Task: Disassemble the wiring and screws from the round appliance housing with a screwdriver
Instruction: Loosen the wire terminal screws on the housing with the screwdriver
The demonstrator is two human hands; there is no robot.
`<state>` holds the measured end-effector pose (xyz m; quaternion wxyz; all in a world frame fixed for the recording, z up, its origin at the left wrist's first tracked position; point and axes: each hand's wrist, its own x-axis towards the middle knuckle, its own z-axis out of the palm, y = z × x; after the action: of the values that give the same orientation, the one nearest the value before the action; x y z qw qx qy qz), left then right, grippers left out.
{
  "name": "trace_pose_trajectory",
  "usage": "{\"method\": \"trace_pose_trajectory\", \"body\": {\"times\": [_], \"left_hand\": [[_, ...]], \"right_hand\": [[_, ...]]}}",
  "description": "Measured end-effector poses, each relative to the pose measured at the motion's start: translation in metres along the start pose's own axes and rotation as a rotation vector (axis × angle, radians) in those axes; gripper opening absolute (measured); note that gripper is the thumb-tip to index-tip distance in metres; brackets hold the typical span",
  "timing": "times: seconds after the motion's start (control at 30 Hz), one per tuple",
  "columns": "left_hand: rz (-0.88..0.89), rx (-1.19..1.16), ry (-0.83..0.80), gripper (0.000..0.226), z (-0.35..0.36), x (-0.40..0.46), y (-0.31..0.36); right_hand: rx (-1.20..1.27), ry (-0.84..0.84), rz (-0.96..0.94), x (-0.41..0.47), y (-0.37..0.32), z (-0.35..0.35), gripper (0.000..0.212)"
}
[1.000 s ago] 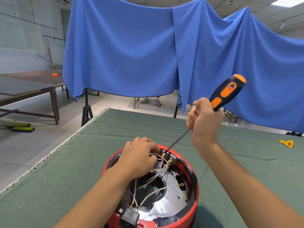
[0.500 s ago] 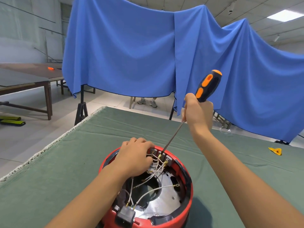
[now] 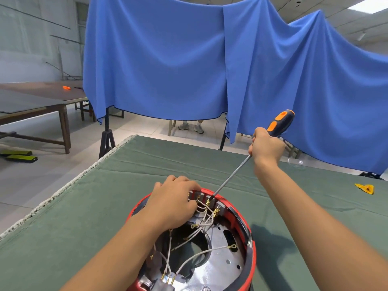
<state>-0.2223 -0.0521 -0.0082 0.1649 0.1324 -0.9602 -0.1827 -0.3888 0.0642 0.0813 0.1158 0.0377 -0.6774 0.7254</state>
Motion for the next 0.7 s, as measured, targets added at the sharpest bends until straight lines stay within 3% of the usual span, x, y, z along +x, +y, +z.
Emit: {"method": "trace_pose_trajectory", "body": {"times": [0.27,0.57,0.7], "left_hand": [[-0.005,-0.029,-0.009,0.042,-0.001,-0.004,0.000],[-0.018,-0.029,-0.024,0.044,-0.004,-0.005,0.004],[-0.025,-0.024,-0.032,0.044,-0.005,-0.006,0.004]], "right_hand": [[0.203,-0.042,0.012,-0.010,-0.005,-0.006,0.019],[0.291,-0.137,-0.380,-0.069,-0.023,-0.025,0.028],[0.273,-0.178,-0.434,-0.079,-0.027,-0.027,0.030]]}}
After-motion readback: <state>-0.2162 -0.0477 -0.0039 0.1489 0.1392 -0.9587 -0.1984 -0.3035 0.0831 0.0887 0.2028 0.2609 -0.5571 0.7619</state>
